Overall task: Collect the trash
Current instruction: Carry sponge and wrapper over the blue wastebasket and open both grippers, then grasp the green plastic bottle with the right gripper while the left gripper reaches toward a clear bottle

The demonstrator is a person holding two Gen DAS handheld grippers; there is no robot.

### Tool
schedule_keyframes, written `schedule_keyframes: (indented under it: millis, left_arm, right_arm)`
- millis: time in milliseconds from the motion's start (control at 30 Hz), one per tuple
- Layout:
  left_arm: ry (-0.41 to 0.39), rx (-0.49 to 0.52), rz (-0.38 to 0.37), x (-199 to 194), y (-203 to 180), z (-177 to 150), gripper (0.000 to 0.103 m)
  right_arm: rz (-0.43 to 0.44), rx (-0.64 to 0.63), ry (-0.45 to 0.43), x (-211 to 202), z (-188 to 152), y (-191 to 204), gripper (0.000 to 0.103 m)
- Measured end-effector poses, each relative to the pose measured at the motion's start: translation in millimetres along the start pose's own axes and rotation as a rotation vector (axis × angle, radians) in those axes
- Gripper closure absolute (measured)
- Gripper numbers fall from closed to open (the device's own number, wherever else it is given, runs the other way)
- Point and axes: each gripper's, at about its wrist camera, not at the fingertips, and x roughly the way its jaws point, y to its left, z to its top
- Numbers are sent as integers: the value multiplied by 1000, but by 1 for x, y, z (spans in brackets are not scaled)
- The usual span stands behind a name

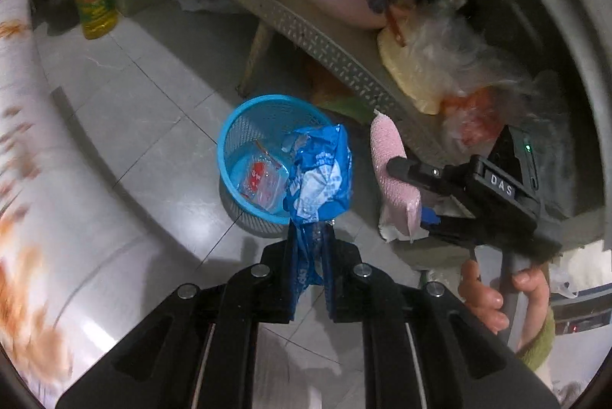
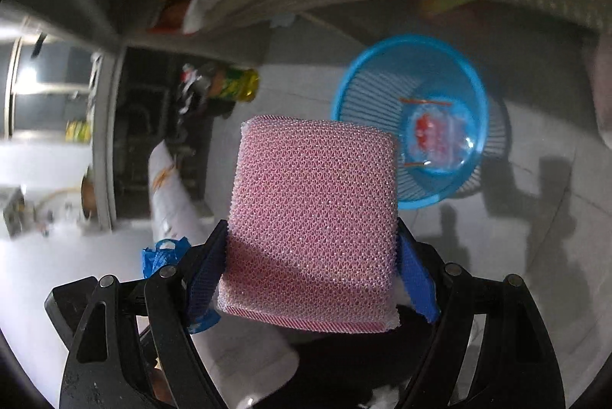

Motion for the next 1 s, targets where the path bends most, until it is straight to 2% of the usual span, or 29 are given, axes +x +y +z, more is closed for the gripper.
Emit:
schedule_keyframes:
  millis: [100, 167, 200, 233, 267, 333, 500, 733, 900, 1000]
  left_arm:
    - [-30, 9, 12, 21, -4, 29, 89]
    - [-57, 12, 22, 33, -4, 45, 70]
    - [-74, 8, 34, 39, -3, 55, 52]
    - [-89, 1, 44, 41, -2, 58, 46]
    - [-103, -6, 50, 42, 0, 63, 45]
    - [-89, -20, 38, 47, 3, 69, 39]
    - [-92, -17, 29, 39, 5, 62, 37]
    - [-128, -39, 18, 5, 4, 43, 35]
    - [-175, -15, 9, -48, -8, 15, 35]
    - [-217, 13, 12, -88, -15, -9, 34]
  right_arm:
    - [-2, 18, -20, 8, 16, -5, 23]
    - [-19, 18, -73, 14, 31, -6, 19]
    - [-39, 24, -99, 17, 40, -8, 17]
    - [-61, 36, -118, 21, 45, -11, 17]
    - [-75, 47, -128, 23, 46, -14, 17]
    - [-87, 65, -138, 32, 50, -21, 17]
    - [-143, 64, -134, 42, 37, -30, 17]
    - [-184, -16, -149, 23, 10, -28, 17]
    - [-241, -164, -163, 9, -18, 4, 17]
    - [-265, -315, -179, -6, -44, 39, 17]
